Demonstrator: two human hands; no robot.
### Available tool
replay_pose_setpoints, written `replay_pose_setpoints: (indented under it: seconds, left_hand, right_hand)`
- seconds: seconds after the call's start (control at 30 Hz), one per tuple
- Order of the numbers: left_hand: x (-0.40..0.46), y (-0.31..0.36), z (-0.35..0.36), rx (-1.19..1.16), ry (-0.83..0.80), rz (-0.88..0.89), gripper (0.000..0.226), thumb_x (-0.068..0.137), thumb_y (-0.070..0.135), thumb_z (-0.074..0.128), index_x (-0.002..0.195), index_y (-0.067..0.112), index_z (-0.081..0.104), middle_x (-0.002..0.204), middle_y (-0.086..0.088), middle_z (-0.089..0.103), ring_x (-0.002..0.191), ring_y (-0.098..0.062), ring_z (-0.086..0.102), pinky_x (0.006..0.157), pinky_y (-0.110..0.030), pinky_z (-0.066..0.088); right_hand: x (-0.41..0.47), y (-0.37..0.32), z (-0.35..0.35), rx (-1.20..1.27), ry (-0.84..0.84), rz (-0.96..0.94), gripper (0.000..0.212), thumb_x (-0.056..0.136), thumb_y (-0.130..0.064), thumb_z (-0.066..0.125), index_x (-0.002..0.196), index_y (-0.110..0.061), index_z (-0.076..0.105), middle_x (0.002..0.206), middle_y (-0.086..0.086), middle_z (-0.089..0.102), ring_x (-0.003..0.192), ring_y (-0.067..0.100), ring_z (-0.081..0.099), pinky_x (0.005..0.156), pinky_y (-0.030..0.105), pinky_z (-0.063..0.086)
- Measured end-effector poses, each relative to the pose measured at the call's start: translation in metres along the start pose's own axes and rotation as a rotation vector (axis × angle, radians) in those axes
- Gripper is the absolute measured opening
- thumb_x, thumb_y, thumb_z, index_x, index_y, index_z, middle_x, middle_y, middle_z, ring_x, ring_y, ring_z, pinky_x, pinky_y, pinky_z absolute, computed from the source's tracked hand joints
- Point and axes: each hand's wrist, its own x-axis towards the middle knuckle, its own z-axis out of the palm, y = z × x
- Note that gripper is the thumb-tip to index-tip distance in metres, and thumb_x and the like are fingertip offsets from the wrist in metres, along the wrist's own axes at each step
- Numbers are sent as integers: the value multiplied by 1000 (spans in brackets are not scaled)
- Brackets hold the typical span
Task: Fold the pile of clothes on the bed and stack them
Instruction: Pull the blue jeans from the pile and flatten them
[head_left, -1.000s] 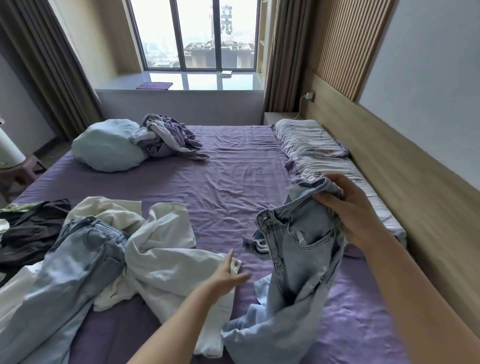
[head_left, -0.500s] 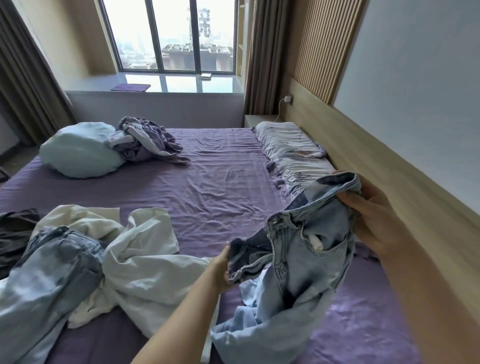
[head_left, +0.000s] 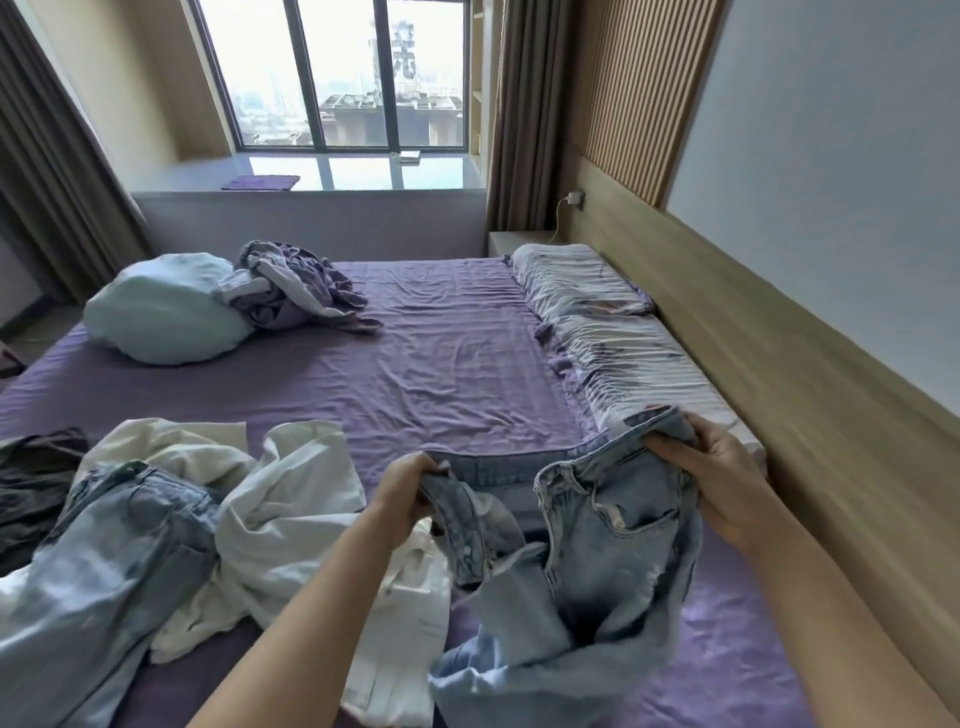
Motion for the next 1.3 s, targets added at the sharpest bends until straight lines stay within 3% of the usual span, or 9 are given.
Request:
replay_pose_setpoints:
  seconds: [0.2, 0.4, 0.53, 0.8, 0.93, 1.0, 1.07, 1.2, 1.3]
  left_hand:
    - [-34, 24, -46, -119, -392, 60, 23, 78, -11, 50, 91, -7, 69, 94, -21, 68, 83, -24, 70, 72, -27, 58]
    - [-46, -19, -71, 673, 19, 138, 11, 95, 19, 59, 88, 14, 67, 60, -4, 66, 40, -14, 59, 35, -22, 43]
    - [-39, -51, -88, 1013, 143, 126, 35, 90, 36, 62, 65, 13, 57, 48, 3, 49, 33, -11, 43, 34, -21, 29]
    - [29, -132, -88, 543, 305, -410, 33, 91, 25, 64, 72, 8, 45, 37, 5, 26, 25, -11, 26, 33, -14, 17]
    - [56, -187, -69, 660, 315, -336, 23, 92, 17, 60, 111, 8, 51, 88, -11, 59, 69, -25, 61, 59, -32, 51]
    - [63, -214, -64, 881, 266, -259, 55, 90, 14, 61, 139, 12, 37, 134, -14, 45, 114, -29, 54, 92, -36, 45]
    - [65, -231, -55, 1075, 240, -124, 57, 91, 15, 59, 143, 17, 37, 144, -8, 35, 121, -24, 48, 95, -31, 40]
    - [66, -255, -32, 1115, -53, -59, 23, 90, 13, 58, 111, 15, 69, 107, -3, 67, 103, -18, 57, 89, -27, 41]
    - [55, -272, -23, 892, 5, -132, 18, 86, 10, 64, 102, 16, 69, 97, 1, 68, 92, -12, 62, 78, -14, 43]
  right_hand:
    - [7, 41, -4, -232, 240, -12, 20, 84, 9, 60, 91, -9, 66, 70, -10, 72, 64, -1, 65, 57, 11, 50]
    - [0, 97, -15, -527, 142, 184, 9, 94, -14, 57, 97, -20, 63, 96, -2, 69, 90, 15, 61, 82, 33, 48]
    - [-3, 118, -21, -816, -14, 265, 7, 94, -20, 58, 99, -19, 63, 98, -2, 68, 94, 17, 60, 85, 36, 43]
    - [29, 199, -27, -1038, -45, 401, 18, 91, -13, 61, 108, -8, 63, 109, 13, 67, 101, 29, 59, 73, 30, 35]
    - [27, 261, -23, -1195, -117, 480, 44, 93, -11, 54, 136, -9, 45, 130, 18, 55, 117, 33, 53, 89, 36, 41]
    - [16, 288, -19, -1383, -195, 517, 50, 96, -17, 47, 144, -13, 33, 141, 13, 43, 127, 32, 44, 100, 41, 39]
    - [6, 301, -8, -1593, -220, 405, 50, 93, -12, 48, 142, -15, 38, 148, 11, 36, 137, 30, 33, 108, 44, 32]
    - [-7, 314, 28, -1508, -177, -82, 46, 52, 4, 82, 95, -8, 70, 106, 13, 67, 101, 37, 64, 79, 48, 53]
    - [-22, 326, 59, -1396, -266, -40, 29, 65, -22, 84, 87, -14, 67, 87, 2, 64, 80, 28, 63, 67, 40, 51]
